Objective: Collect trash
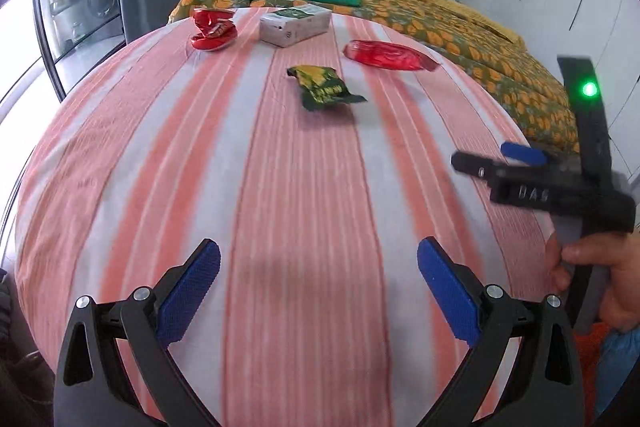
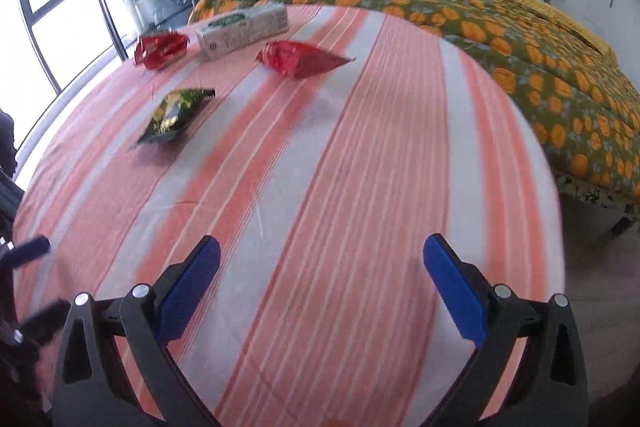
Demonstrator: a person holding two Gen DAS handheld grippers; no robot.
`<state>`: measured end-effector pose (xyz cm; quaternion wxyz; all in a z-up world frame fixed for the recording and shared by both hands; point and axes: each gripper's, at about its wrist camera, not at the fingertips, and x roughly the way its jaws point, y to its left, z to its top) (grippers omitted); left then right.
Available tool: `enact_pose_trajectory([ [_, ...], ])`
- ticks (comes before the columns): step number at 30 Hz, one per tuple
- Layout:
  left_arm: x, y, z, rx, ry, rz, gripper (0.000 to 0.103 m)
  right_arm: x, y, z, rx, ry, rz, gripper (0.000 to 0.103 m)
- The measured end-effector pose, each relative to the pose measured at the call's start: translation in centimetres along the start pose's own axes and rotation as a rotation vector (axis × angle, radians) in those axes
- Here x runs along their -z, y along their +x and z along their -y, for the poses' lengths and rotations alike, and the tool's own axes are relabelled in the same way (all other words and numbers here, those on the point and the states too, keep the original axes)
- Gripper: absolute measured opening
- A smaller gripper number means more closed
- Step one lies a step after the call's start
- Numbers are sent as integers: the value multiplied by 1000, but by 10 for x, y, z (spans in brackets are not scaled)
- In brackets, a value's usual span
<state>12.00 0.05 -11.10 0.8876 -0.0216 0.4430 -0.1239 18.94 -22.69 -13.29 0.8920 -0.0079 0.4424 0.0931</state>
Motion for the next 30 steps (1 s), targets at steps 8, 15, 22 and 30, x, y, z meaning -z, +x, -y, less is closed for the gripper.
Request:
enact_pose_trajectory([
  [8,-74,29,1,10,86,21,98,7,8,-5,22,-17,-2,98],
  [15,-131,101,13,-58,87,-46,87,6,9,-6,23,-16,-2,98],
  [22,-134,127,22,-118,98,-63,68,6,9,-6,23,-16,-2,98],
  [30,-113,94,13,-76,148,-42,37,6,9,-5,24,-14,-1,98],
])
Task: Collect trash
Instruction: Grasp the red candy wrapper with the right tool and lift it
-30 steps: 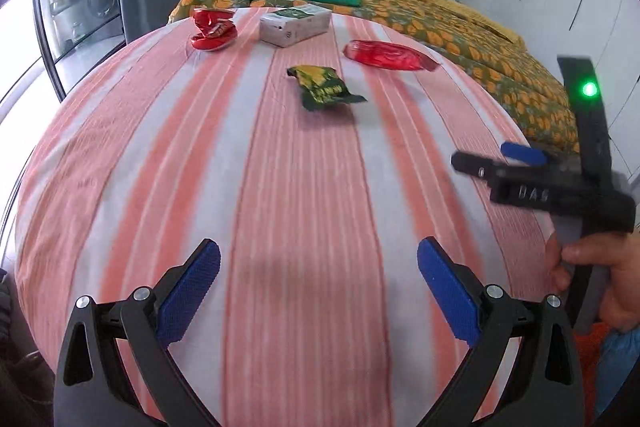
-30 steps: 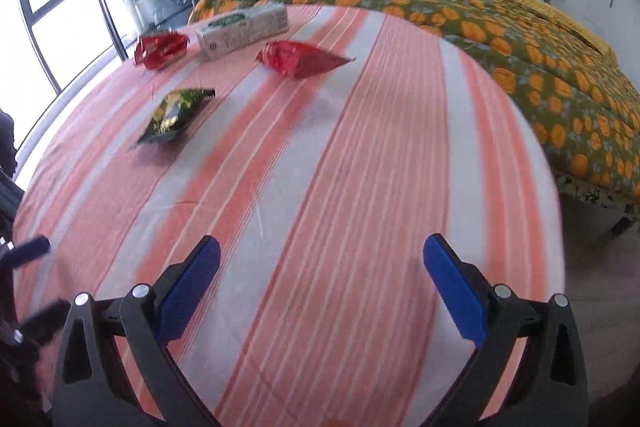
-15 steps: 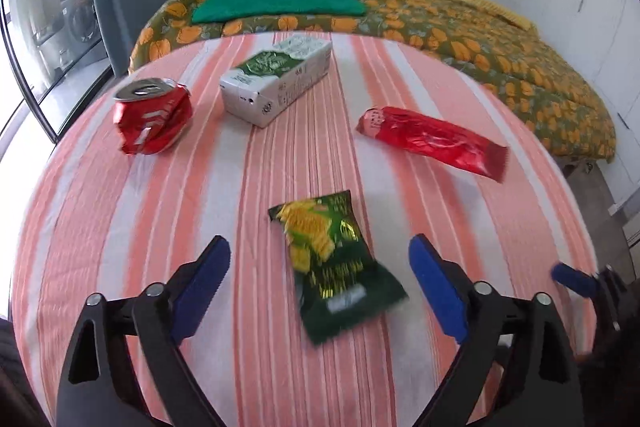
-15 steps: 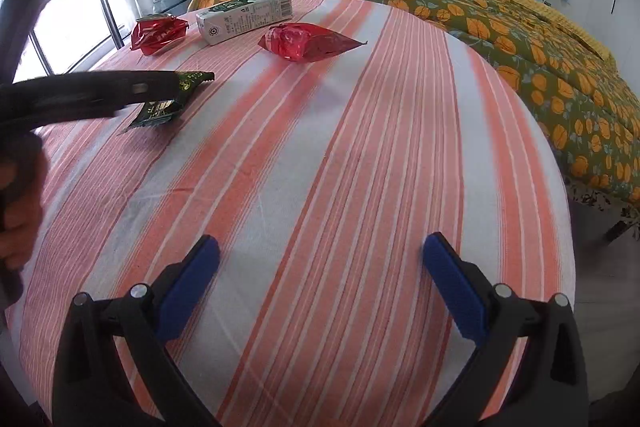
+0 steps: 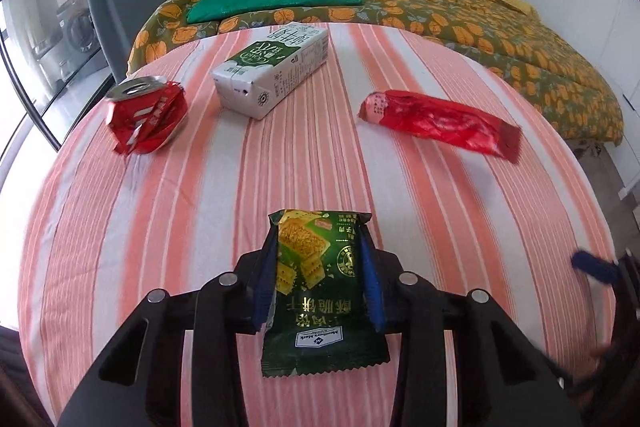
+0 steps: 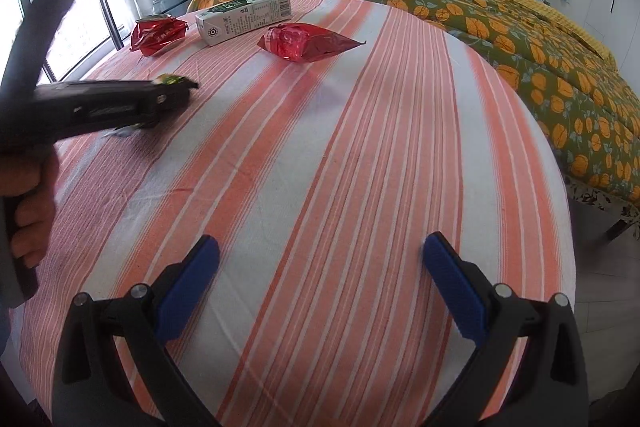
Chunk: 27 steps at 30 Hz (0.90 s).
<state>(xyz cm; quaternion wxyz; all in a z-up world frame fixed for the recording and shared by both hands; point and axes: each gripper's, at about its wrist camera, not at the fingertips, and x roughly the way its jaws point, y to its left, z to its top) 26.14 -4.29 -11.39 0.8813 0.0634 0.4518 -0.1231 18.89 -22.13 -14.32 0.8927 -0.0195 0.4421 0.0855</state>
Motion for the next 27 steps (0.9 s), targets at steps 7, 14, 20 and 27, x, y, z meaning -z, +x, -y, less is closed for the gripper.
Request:
enact_pose_trajectory([
  [7,57,-47,-16,65,58,-7,38,0,0,0,0,0,0,98],
  [14,83,-53,-14,24,91,34,70,1,-1,2,-9,11,4,98],
  [20,87,-44,-26,24,52,15,82,-29,-28,17,-38,-11,71,98],
  [27,85,-39,-26,29,46,-1,92,-134,4,-18,-73,-244,-51,69],
])
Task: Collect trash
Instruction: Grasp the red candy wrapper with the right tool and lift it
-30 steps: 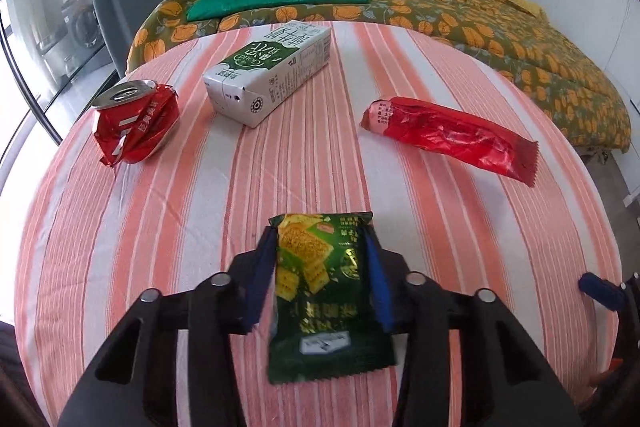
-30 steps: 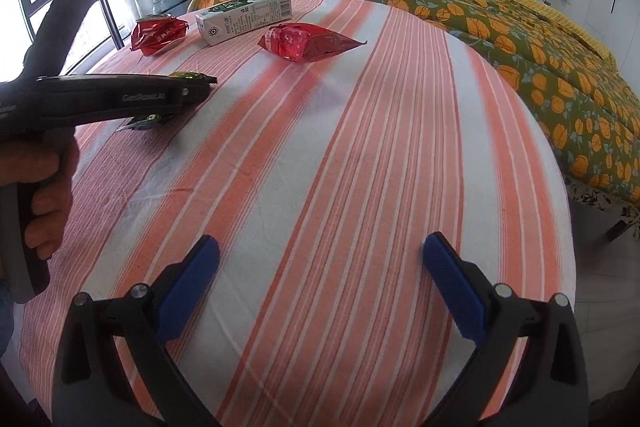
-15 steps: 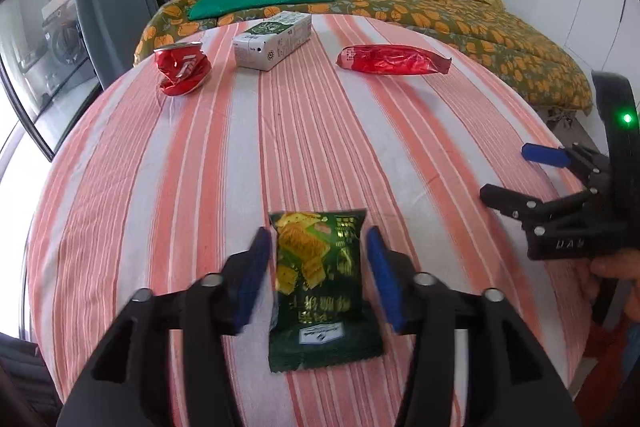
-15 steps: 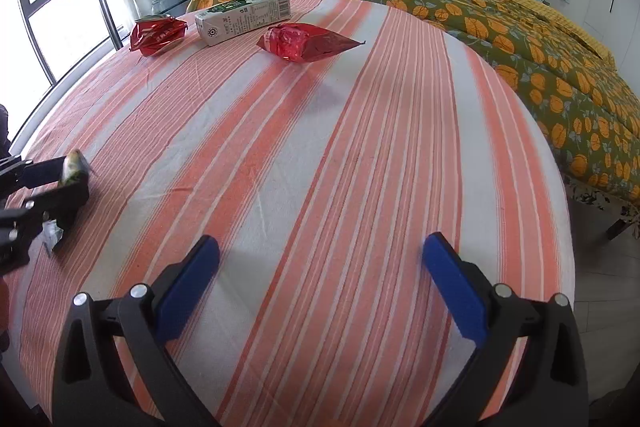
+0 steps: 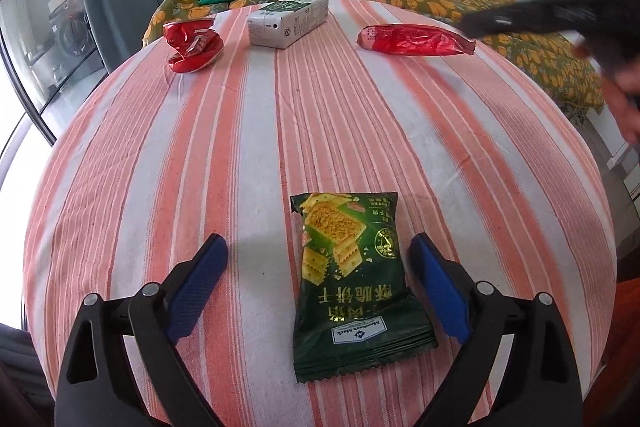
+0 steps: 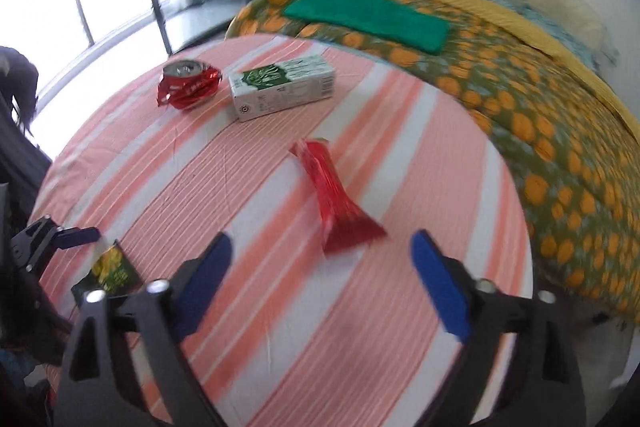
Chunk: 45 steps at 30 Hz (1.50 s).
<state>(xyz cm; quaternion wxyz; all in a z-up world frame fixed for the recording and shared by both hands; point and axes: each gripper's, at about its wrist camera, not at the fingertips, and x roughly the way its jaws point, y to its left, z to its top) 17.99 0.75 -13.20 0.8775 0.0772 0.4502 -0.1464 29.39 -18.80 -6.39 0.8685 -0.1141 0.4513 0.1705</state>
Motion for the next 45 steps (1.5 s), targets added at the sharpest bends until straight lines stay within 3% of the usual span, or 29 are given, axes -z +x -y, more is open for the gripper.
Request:
enact_pose_trajectory([
  [1,0,0,0,1,-1,-1,92,-8,11,-1,10,-10,-28,63],
  [5,0,1,0,6,-5,-2,93,-32,57,1,38,-1,-119,60],
  [8,0,1,0,6,-5,-2,93,-30,77,10,48,50,-161,34],
  [9,0,1,0,6,-5,-2,93,-26,75,14,37,80,-147,21],
  [11,0,1,1,5,-6,-2,93,-16,67,19,19,118,-121,15],
  [17,0,1,1,5,-5,-2,93,40,19,10,-13,191,-34,15],
  [25,0,1,1,-8,-1,-2,94,130,-21,-47,-23,193,25,15],
  [27,-1,1,1,-4,-2,-2,94,141,-25,-49,-25,210,35,23],
  [29,1,0,1,14,3,-2,94,146,-27,-46,-50,223,25,29],
  [30,2,-2,0,38,16,-4,95,149,-29,-43,-64,227,21,37],
  [31,4,-5,-1,53,26,-4,95,151,-33,-39,-73,230,7,55],
  [33,9,-10,-4,83,46,-8,95,154,-42,-33,-92,242,0,69],
  [38,9,-17,-11,147,29,-25,95,139,-66,-20,-144,246,13,69],
  [41,1,-12,-5,119,34,-43,90,116,-59,-23,-177,212,-39,69],
  [43,-3,-7,0,98,39,-53,85,101,-44,-32,-165,157,-87,58],
  [45,-7,-4,2,73,40,-58,81,94,-28,-38,-146,124,-150,54],
])
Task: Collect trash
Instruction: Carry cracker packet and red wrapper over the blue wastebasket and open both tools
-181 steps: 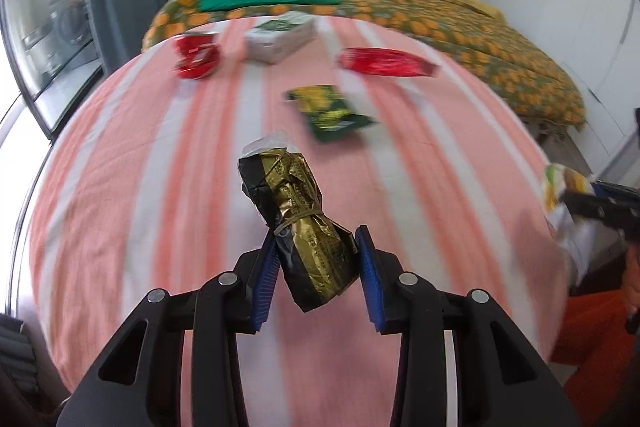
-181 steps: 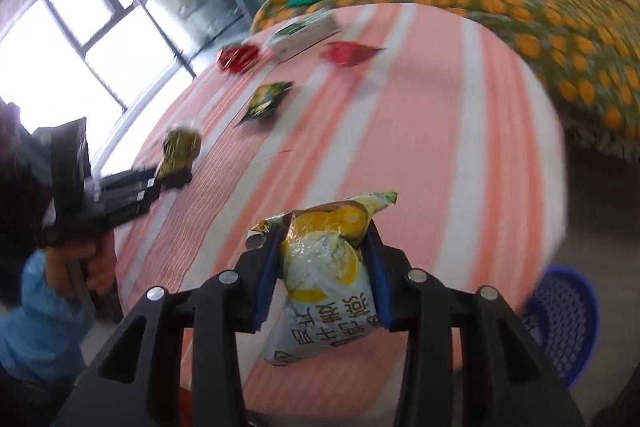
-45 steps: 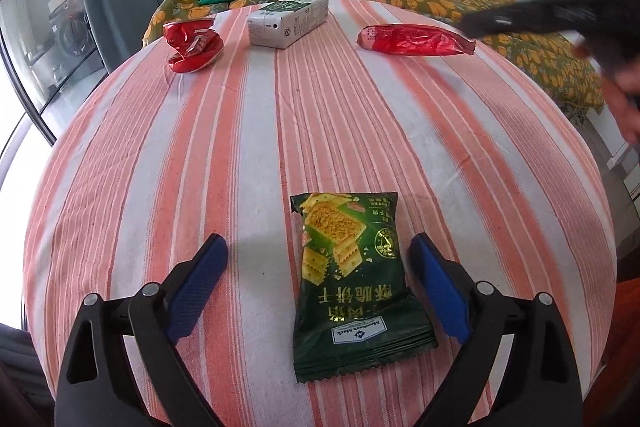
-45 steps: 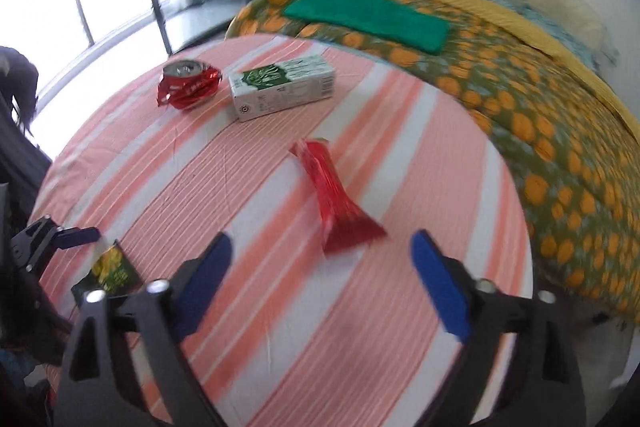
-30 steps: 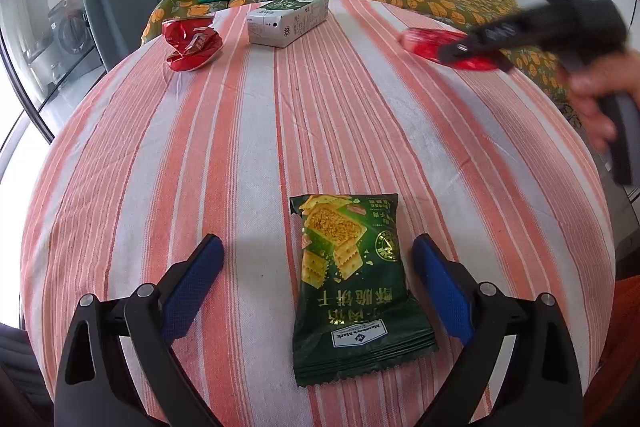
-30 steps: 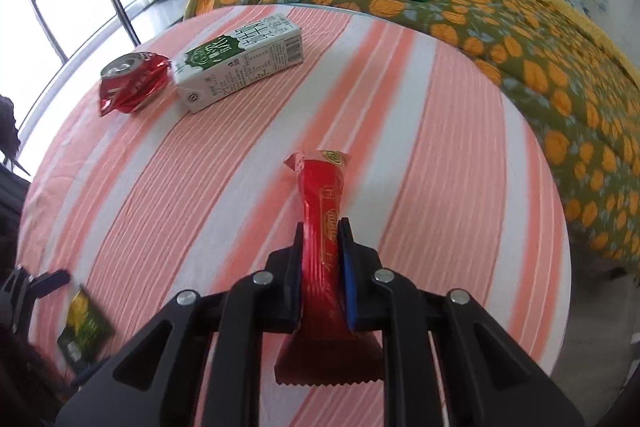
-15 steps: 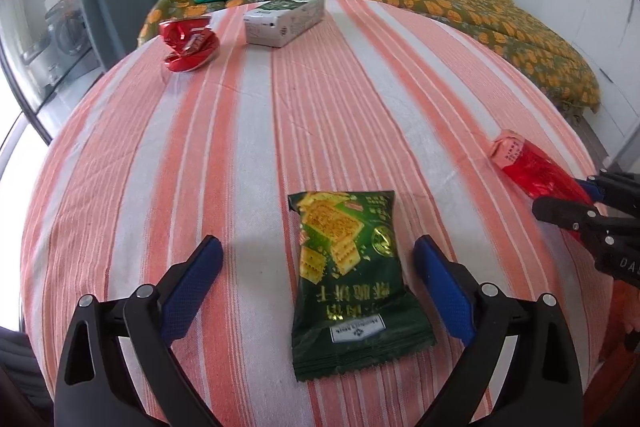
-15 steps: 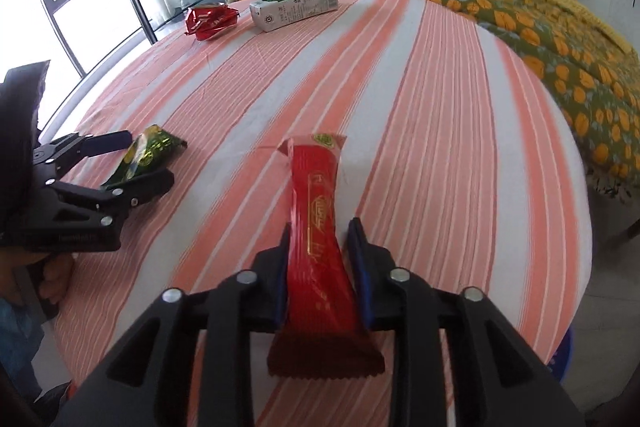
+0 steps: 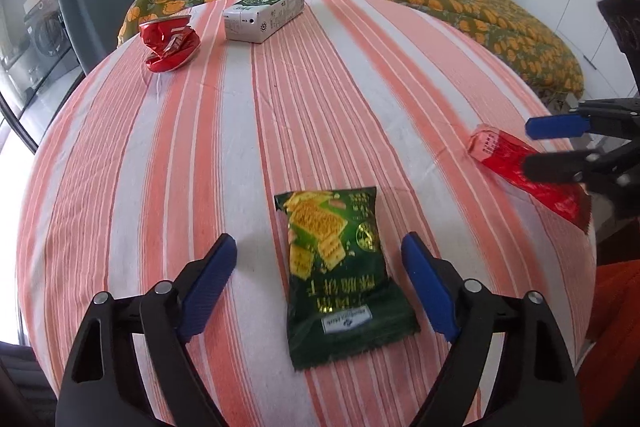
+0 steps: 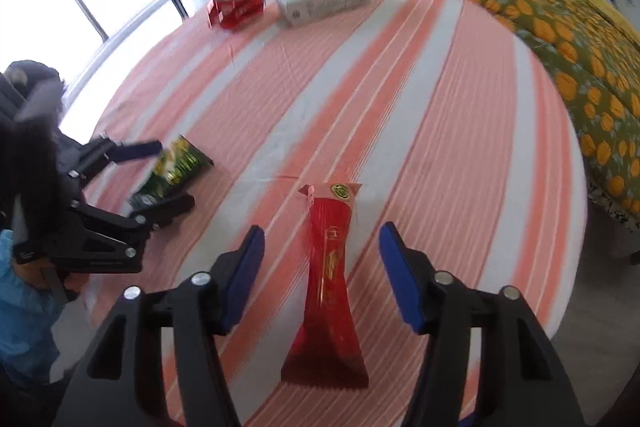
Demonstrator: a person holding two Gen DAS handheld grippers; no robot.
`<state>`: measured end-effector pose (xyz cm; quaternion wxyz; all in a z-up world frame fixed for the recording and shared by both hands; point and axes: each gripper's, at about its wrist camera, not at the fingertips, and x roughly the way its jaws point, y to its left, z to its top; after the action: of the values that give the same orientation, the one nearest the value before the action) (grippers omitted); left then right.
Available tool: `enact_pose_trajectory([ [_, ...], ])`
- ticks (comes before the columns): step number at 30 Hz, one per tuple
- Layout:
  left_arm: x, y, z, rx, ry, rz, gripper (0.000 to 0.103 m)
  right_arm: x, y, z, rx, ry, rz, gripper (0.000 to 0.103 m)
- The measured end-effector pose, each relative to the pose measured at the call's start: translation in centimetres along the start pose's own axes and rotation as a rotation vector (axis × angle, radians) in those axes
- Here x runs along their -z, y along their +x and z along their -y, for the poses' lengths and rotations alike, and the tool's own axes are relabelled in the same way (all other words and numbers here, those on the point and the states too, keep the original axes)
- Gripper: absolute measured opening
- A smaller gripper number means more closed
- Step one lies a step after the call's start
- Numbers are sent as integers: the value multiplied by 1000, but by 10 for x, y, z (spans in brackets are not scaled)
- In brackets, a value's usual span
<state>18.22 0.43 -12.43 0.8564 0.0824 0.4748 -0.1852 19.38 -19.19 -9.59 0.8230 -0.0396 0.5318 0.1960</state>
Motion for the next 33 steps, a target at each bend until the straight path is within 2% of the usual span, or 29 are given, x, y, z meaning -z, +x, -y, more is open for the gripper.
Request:
enact_pose_trajectory([
  [2,-2,1,0,-23,-7,0,76,-6,12,-4,45,-23,-21,45],
  [4,-2,1,2,-50,-6,3,69,-7,20,-4,70,-38,-38,16],
  [5,-1,-1,3,-57,-2,8,61,-5,20,-4,58,-32,-34,16],
  [7,1,-4,4,-44,-3,19,39,3,11,-4,41,-22,3,16],
  [12,3,-13,13,21,-20,44,33,25,-21,4,-21,36,114,15],
  [16,1,-26,47,103,-5,74,33,49,-52,34,-89,149,217,15],
  [18,-2,-31,68,138,15,86,33,62,-67,50,-87,188,254,15],
  [20,-4,-36,95,177,45,94,33,80,-85,73,-50,228,285,16],
  [22,-7,-39,125,223,77,96,33,103,-99,98,29,250,297,15],
  [27,-13,-40,205,339,145,89,33,162,-109,165,179,338,265,15],
  [30,-14,-36,256,397,199,72,33,191,-107,192,236,379,255,15],
  [33,-11,-18,309,431,251,28,33,222,-102,226,255,462,259,15],
])
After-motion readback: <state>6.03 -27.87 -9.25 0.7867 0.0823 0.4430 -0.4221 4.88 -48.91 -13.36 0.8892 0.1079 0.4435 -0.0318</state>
